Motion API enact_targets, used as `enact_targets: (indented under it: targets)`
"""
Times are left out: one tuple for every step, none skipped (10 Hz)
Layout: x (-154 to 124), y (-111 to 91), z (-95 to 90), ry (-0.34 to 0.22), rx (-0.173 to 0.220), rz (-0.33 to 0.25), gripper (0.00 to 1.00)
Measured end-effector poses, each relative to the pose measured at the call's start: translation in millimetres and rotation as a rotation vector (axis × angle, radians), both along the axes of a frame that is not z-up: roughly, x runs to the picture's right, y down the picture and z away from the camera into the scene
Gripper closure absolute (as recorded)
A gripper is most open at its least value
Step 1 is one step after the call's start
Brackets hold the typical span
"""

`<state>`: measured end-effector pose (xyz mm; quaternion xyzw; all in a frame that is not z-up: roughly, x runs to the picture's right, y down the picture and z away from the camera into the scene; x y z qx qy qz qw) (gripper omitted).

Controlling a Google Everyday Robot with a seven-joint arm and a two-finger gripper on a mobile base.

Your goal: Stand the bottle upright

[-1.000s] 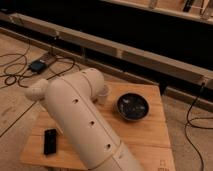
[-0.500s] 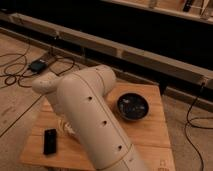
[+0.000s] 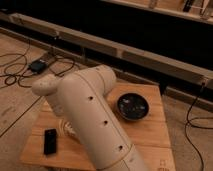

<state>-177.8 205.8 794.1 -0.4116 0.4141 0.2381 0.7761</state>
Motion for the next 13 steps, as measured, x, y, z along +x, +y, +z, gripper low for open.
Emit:
enact_targets:
  targets:
    - [-0.8,2.8,0.6,-0.005,-0.002,-0.007,0.2]
    - [-2.0,6.1,2.6,-0.011,-0.001,-0.017,0.2]
    - [-4.9,9.1,4.2,-0.018,0.001,-0.025,0.2]
    - [-6.8,11.6,5.9,-0.023,0.005,-0.034,0.2]
    - [-7.8,13.7,7.2,-0.027,0.009,-0.045,0.2]
    - [-8.2,15.7,8.1,-0.03,0.012,-0.056,0.2]
    - [-8.4,17.8,8.8,-0.031,0.013,-0.068,0.21]
    - [-7.3,19.3,9.9,-0.03,0.015,-0.079,0.28]
    - [-6.4,20.5,10.7,-0.028,0.017,-0.086,0.38]
    - [-6.5,21.4,11.0,-0.026,0.018,-0.091,0.47]
    - [-6.9,22.2,11.2,-0.027,0.019,-0.093,0.57]
    - [-7.6,22.0,10.8,-0.029,0.021,-0.092,0.67]
    - [-9.2,21.8,9.9,-0.033,0.022,-0.087,0.78]
